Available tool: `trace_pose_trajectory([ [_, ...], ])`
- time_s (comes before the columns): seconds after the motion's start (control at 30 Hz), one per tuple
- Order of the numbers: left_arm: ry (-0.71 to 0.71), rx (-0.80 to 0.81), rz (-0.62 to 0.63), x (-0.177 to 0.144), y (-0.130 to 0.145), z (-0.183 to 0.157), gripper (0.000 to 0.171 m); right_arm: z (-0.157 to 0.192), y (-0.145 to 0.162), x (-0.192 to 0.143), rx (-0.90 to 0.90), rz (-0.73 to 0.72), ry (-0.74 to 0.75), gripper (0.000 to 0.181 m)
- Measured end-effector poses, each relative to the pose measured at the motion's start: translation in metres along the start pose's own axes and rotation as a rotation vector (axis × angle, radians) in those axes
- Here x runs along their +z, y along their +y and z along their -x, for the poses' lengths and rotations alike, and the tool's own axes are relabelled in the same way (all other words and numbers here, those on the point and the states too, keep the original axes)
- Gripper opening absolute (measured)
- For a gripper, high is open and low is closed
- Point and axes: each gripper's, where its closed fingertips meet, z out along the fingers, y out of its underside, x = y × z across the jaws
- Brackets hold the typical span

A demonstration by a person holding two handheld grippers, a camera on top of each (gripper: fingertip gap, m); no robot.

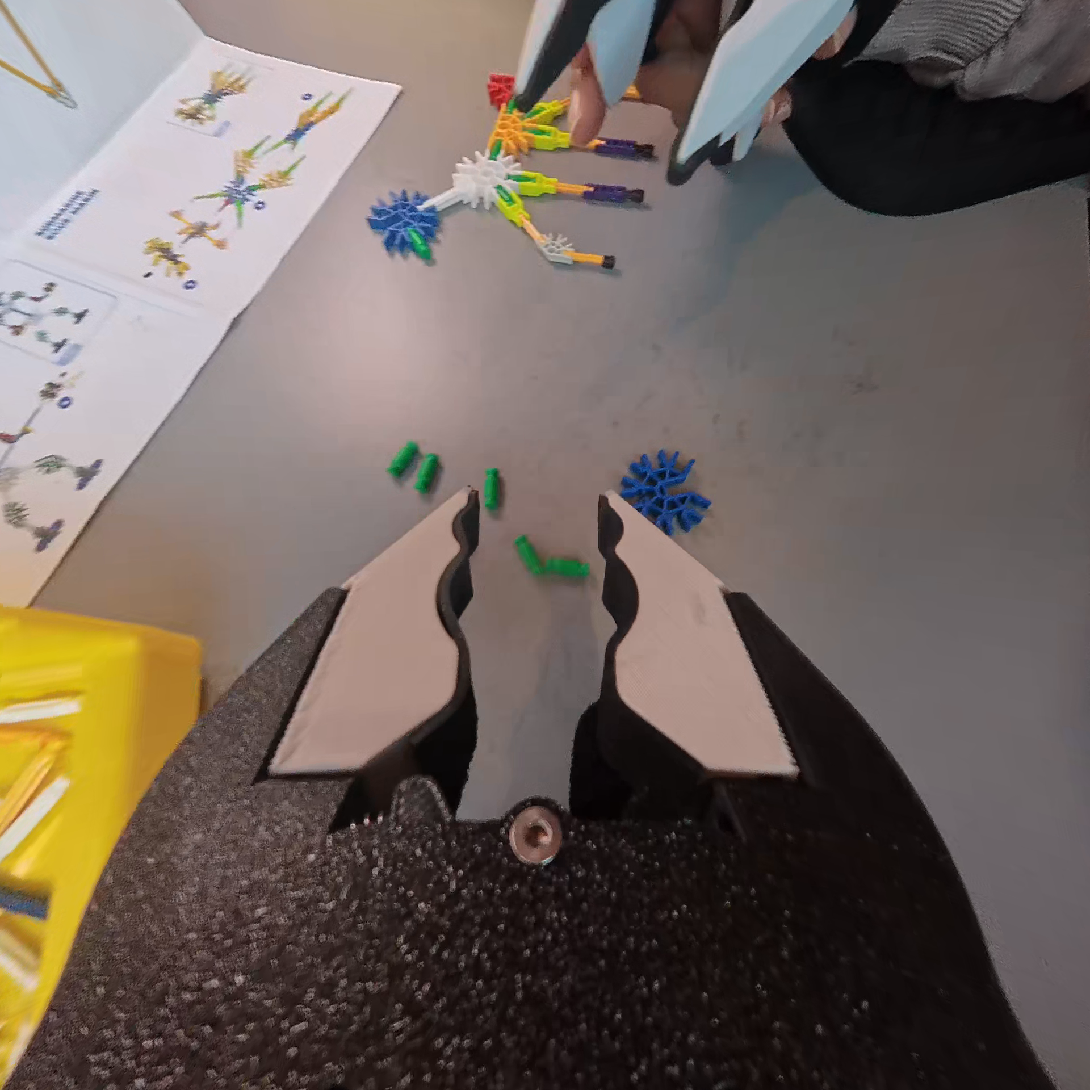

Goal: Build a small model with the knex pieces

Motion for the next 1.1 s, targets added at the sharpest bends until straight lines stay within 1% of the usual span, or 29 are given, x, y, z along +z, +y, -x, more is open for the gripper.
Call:
trace_pose_trajectory([
  [0.07, 0.020, 0.020, -0.002, -0.014, 0.011, 0.008, 0.038, -0.002, -0.001, -0.003, 0.010, -0.008, 0.007, 0.047],
  [0.13, 0.088, 0.013, 0.022, -0.023, 0.025, 0.004, 0.034, -0.002, 0.000, -0.004, 0.010, -0.004, 0.012, 0.048],
  [0.2, 0.147, -0.002, 0.034, -0.024, 0.032, -0.005, 0.031, -0.001, 0.001, -0.004, 0.005, 0.002, 0.010, 0.048],
  [0.27, 0.179, 0.026, 0.056, -0.019, 0.034, -0.016, 0.024, 0.000, 0.003, -0.003, 0.004, 0.011, 0.005, 0.048],
  [0.37, 0.142, 0.086, 0.113, -0.006, 0.039, -0.020, 0.023, 0.000, 0.003, -0.002, 0.002, 0.014, 0.005, 0.047],
  [0.47, 0.079, 0.067, 0.149, 0.005, 0.043, -0.011, 0.022, 0.000, 0.003, -0.004, 0.003, 0.011, 0.007, 0.047],
  [0.53, 0.109, 0.054, 0.151, 0.007, 0.044, -0.016, 0.021, 0.000, 0.003, -0.004, 0.003, 0.012, 0.007, 0.047],
  [0.63, 0.124, 0.091, 0.131, 0.006, 0.038, -0.023, 0.015, 0.001, 0.004, -0.003, -0.003, 0.017, 0.005, 0.047],
  [0.83, 0.110, 0.063, 0.160, 0.014, 0.042, -0.023, 0.017, 0.003, 0.005, -0.001, -0.015, 0.030, 0.000, 0.047],
  [1.0, 0.107, 0.029, 0.148, 0.019, 0.039, -0.022, 0.022, 0.004, 0.006, -0.002, -0.020, 0.032, -0.001, 0.047],
  [1.1, 0.100, 0.019, 0.142, 0.021, 0.037, -0.021, 0.022, 0.004, 0.006, -0.002, -0.021, 0.034, -0.003, 0.047],
])
